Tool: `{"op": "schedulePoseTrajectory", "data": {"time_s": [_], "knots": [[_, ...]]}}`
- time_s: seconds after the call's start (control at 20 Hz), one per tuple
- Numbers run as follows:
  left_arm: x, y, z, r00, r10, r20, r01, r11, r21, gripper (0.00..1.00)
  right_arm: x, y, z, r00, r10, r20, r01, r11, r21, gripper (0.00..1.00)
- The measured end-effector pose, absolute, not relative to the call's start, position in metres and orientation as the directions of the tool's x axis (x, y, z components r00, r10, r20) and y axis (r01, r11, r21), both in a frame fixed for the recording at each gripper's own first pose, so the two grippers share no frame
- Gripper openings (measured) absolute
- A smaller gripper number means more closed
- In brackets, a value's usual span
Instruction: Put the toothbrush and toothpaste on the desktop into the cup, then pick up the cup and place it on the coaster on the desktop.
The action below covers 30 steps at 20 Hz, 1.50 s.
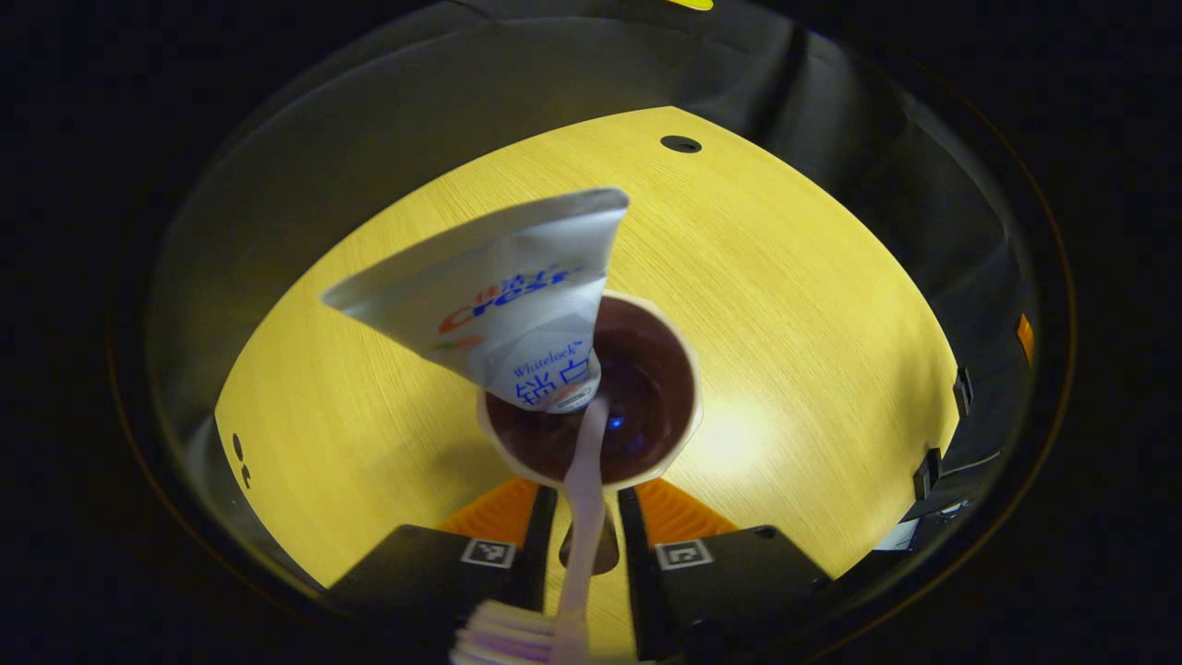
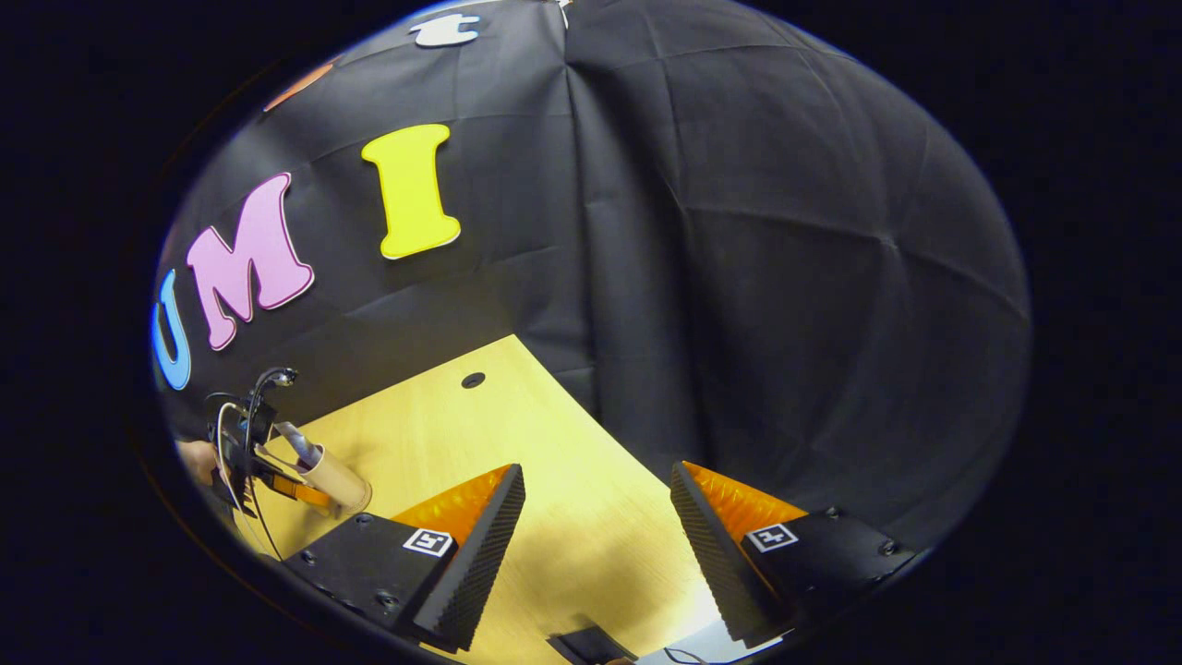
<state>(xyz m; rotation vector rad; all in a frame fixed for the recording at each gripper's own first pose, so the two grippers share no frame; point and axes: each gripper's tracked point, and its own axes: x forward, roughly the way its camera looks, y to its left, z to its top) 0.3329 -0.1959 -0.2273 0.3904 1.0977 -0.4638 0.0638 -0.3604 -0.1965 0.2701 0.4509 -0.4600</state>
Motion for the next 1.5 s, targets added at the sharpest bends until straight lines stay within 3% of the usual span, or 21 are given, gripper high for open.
{"op": "schedulePoseTrajectory", "data": {"time_s": [0.05, 0.25, 0.3, 0.75, 1.2, 1.5], "knots": [[0.331, -0.199, -0.223, 0.383, -0.182, -0.906, 0.546, 0.836, 0.063, 0.46, 0.067, -0.357, -0.195, 0.806, -0.357, -0.473, 0.472, 0.869, 0.148, 0.98], [0.324, -0.194, -0.199, 0.434, -0.215, -0.875, 0.532, 0.845, 0.057, 1.00, 0.078, -0.340, -0.189, 0.826, -0.315, -0.467, 0.426, 0.892, 0.153, 0.98], [0.323, -0.192, -0.191, 0.459, -0.217, -0.862, 0.518, 0.853, 0.061, 0.96, 0.082, -0.335, -0.187, 0.832, -0.303, -0.464, 0.413, 0.897, 0.156, 0.98], [0.253, -0.151, -0.092, 0.668, -0.322, -0.671, 0.425, 0.905, -0.011, 0.97, 0.096, -0.278, -0.139, 0.891, -0.200, -0.408, 0.281, 0.948, 0.148, 0.98], [0.129, -0.062, -0.036, 0.882, -0.223, -0.415, 0.271, 0.961, 0.059, 0.97, 0.059, -0.192, -0.113, 0.910, -0.100, -0.403, 0.175, 0.972, 0.154, 0.98], [0.042, -0.018, -0.047, 0.937, -0.177, -0.300, 0.173, 0.984, -0.040, 0.97, 0.027, -0.133, -0.104, 0.922, -0.002, -0.388, 0.072, 0.983, 0.167, 0.98]]}}
